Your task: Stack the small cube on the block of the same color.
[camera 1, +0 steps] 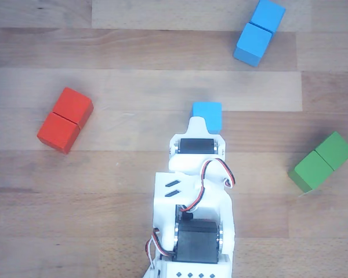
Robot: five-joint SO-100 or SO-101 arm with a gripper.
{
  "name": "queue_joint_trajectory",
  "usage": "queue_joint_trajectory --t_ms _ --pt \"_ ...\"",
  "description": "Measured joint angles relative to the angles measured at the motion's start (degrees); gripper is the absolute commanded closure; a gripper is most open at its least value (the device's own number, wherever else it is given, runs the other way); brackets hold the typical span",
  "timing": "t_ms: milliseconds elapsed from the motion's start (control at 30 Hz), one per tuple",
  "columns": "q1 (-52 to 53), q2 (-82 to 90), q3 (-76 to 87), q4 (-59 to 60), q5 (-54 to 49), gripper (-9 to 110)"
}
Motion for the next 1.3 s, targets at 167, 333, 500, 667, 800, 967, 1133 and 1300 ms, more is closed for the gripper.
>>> queue_joint_trajectory --t_ms 167,333,500,667,800,967,1133,1300 --pt "-0.26 0.00 0.00 0.00 0.00 94" --pt "-0.35 0.00 0.00 0.00 0.00 94" --pt "-0.35 -0.09 -0.35 0.00 0.00 94" --pt "-0.35 -8.26 -8.88 0.00 0.00 94" --pt "-0.35 -23.64 -20.04 0.00 0.00 94" --pt "-0.35 -43.77 -36.65 0.00 0.00 94" --pt "-0.35 -58.97 -48.69 0.09 0.00 94" --pt "-0.35 -68.99 -51.06 3.60 0.00 94"
